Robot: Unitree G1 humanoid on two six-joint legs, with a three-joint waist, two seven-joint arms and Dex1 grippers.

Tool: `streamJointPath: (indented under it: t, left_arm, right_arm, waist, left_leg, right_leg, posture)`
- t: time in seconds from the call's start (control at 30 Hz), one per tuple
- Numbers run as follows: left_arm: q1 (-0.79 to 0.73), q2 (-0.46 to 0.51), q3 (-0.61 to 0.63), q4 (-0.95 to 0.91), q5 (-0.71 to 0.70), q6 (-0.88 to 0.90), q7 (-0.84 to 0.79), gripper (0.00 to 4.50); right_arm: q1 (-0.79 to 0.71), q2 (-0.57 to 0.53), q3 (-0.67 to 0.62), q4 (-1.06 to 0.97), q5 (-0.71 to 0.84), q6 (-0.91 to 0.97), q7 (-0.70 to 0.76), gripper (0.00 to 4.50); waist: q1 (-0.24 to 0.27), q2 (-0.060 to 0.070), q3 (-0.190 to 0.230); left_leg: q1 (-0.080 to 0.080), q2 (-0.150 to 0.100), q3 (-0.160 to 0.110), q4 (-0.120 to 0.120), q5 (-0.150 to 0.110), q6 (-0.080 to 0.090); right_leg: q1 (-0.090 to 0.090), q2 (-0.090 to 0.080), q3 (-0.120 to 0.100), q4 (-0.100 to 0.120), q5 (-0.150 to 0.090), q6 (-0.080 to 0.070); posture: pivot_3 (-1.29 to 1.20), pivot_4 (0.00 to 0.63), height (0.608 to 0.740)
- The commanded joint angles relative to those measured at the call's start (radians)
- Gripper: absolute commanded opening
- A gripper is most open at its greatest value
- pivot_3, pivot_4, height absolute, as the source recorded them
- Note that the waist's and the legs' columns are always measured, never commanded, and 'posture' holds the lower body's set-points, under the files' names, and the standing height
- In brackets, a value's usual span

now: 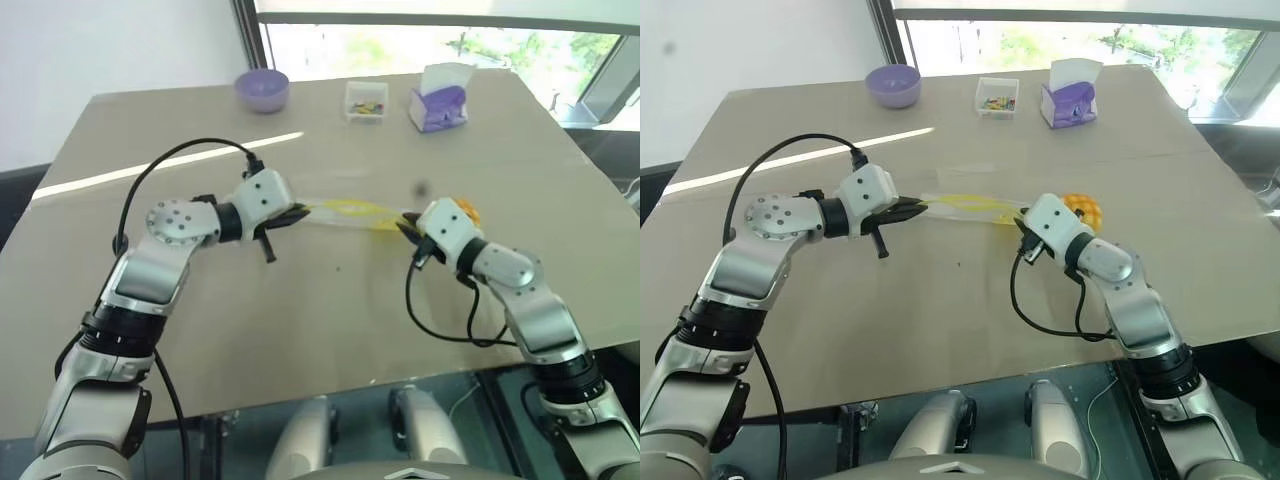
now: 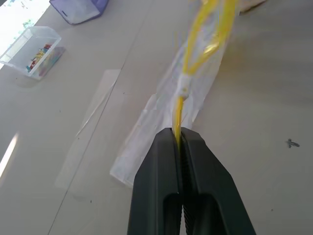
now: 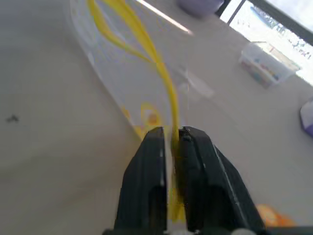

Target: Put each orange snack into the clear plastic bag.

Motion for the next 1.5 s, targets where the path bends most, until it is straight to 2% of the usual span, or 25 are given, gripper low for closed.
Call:
streamJointPath:
  t: [0.03, 0.17, 0.27, 0.37, 0.43, 0.47, 0.57, 0.73, 1.2, 1.5]
  left_arm:
    - [0.002, 0.004, 0.037, -0.041, 0.008, -0.019, 0.011, 0.0]
    - [0.009, 0.0, 0.037, -0.046, 0.013, -0.023, 0.014, 0.0]
    - [0.011, -0.003, 0.036, -0.048, 0.018, -0.026, 0.018, 0.0]
    - [0.006, -0.01, 0.032, -0.044, 0.022, -0.026, 0.02, 0.0]
    - [0.001, -0.014, 0.031, -0.041, 0.025, -0.026, 0.019, 0.0]
    - [-0.002, -0.016, 0.03, -0.041, 0.026, -0.026, 0.018, 0.0]
    - [-0.004, -0.02, 0.029, -0.045, 0.031, -0.023, 0.017, 0.0]
    - [0.004, -0.021, 0.035, -0.069, 0.031, -0.009, 0.018, 0.0]
    - [0.024, -0.029, 0.047, -0.116, 0.026, 0.023, 0.034, 0.0]
    - [0.035, -0.029, 0.035, -0.127, 0.034, -0.003, 0.025, 0.0]
  right_arm:
    - [0.032, -0.031, -0.055, -0.053, 0.034, -0.056, 0.018, 2.03]
    - [0.101, -0.079, -0.152, -0.099, 0.175, -0.095, 0.118, 2.03]
    - [0.098, -0.089, -0.225, -0.143, 0.276, -0.031, 0.129, 2.03]
    - [0.055, -0.068, -0.21, -0.164, 0.295, -0.007, 0.105, 1.25]
    - [0.014, -0.031, -0.154, -0.172, 0.293, 0.007, 0.091, 0.29]
    - [-0.018, 0.004, -0.115, -0.154, 0.278, 0.005, 0.072, 0.08]
    - [-0.085, 0.081, -0.035, -0.089, 0.221, -0.013, 0.023, 0.08]
    - [-0.151, 0.15, 0.029, 0.01, 0.16, -0.033, -0.029, 0.08]
    - [-0.191, 0.16, 0.104, 0.141, 0.065, -0.089, -0.025, 0.08]
    - [-0.185, 0.164, 0.099, 0.161, 0.046, -0.082, -0.024, 0.08]
  waist:
    - [-0.002, 0.0, 0.0]
    - [-0.002, 0.0, 0.0]
    - [-0.003, 0.0, 0.0]
    - [-0.007, 0.0, 0.0]
    - [-0.009, 0.0, 0.0]
    - [-0.012, 0.0, 0.0]
    - [-0.012, 0.0, 0.0]
    - [-0.001, 0.0, 0.0]
    - [-0.008, 0.0, 0.0]
    - [-0.009, 0.0, 0.0]
  left_leg:
    - [0.0, 0.0, 0.0, 0.0, -0.001, 0.001]
    - [0.0, 0.0, 0.0, 0.0, -0.001, 0.002]
    - [0.0, 0.0, 0.0, 0.0, -0.001, 0.002]
    - [0.001, 0.001, 0.0, 0.0, -0.001, 0.002]
    - [0.001, 0.002, 0.001, 0.0, -0.001, 0.002]
    - [0.001, 0.002, 0.001, 0.0, -0.001, 0.002]
    - [0.002, 0.004, 0.002, 0.0, -0.001, 0.002]
    - [0.0, 0.001, 0.001, 0.001, 0.0, 0.0]
    - [0.0, 0.0, 0.0, 0.0, 0.0, 0.0]
    - [0.0, 0.0, 0.0, 0.0, 0.0, 0.0]
  right_leg:
    - [0.0, 0.0, 0.0, 0.0, 0.0, 0.0]
    - [0.0, 0.0, 0.0, 0.0, 0.0, 0.0]
    - [0.001, 0.0, 0.0, 0.0, 0.0, 0.0]
    - [0.001, 0.0, 0.0, 0.0, 0.0, 0.0]
    - [0.001, 0.001, 0.0, 0.001, 0.0, 0.0]
    - [0.001, 0.002, 0.0, 0.001, 0.0, 0.0]
    - [0.001, 0.003, 0.002, 0.002, 0.0, 0.0]
    - [0.001, 0.0, 0.001, 0.001, 0.0, 0.0]
    - [0.0, 0.0, 0.001, 0.001, 0.0, 0.0]
    - [0.0, 0.0, 0.001, 0.001, 0.0, 0.0]
  posture:
    - [0.0, 0.15, 0.74]
    - [0.0, 0.15, 0.74]
    - [0.0, 0.15, 0.74]
    - [0.0, 0.15, 0.74]
    - [0.0, 0.15, 0.74]
    - [0.0, 0.15, 0.74]
    - [0.0, 0.15, 0.74]
    - [0.0, 0.15, 0.74]
    - [0.0, 0.15, 0.74]
    - [0.0, 0.15, 0.74]
